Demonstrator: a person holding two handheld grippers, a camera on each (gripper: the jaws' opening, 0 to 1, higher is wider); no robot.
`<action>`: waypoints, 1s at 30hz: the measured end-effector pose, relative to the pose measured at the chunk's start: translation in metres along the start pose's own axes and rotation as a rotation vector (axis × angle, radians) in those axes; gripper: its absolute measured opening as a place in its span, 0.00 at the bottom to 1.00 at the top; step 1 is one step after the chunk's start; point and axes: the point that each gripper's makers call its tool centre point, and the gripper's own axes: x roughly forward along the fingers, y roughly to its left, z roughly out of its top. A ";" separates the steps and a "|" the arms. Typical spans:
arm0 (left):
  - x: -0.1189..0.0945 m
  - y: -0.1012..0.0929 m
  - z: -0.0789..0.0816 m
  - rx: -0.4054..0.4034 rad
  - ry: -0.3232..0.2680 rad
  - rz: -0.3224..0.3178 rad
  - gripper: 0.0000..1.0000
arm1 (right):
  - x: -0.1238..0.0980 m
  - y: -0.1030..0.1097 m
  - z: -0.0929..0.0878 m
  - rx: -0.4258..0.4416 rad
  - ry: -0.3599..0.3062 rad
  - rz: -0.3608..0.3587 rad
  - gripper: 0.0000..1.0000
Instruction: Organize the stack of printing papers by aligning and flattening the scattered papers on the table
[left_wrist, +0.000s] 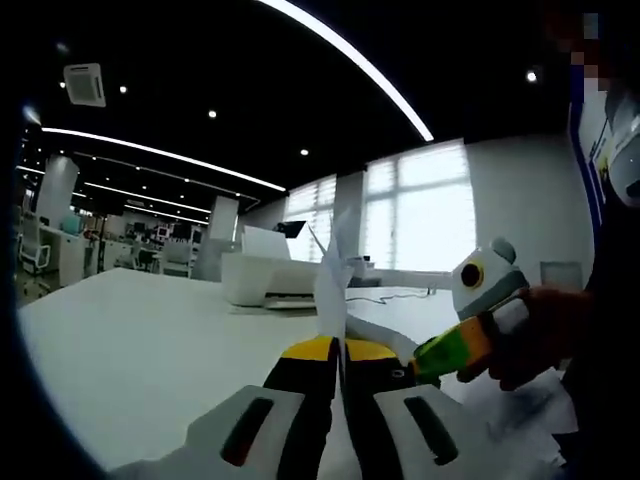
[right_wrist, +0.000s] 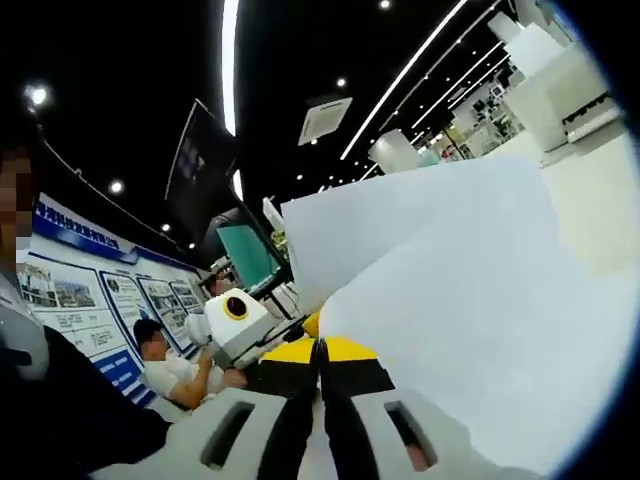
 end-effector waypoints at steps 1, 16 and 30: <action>0.000 0.000 0.000 0.001 0.000 0.000 0.07 | 0.000 0.000 0.000 0.000 0.000 0.000 0.00; 0.000 0.001 0.002 -0.025 -0.017 0.006 0.07 | -0.005 0.004 0.054 0.173 -0.180 0.067 0.00; -0.005 -0.001 0.019 -0.118 -0.125 -0.040 0.13 | 0.003 -0.003 0.069 0.278 -0.244 0.079 0.00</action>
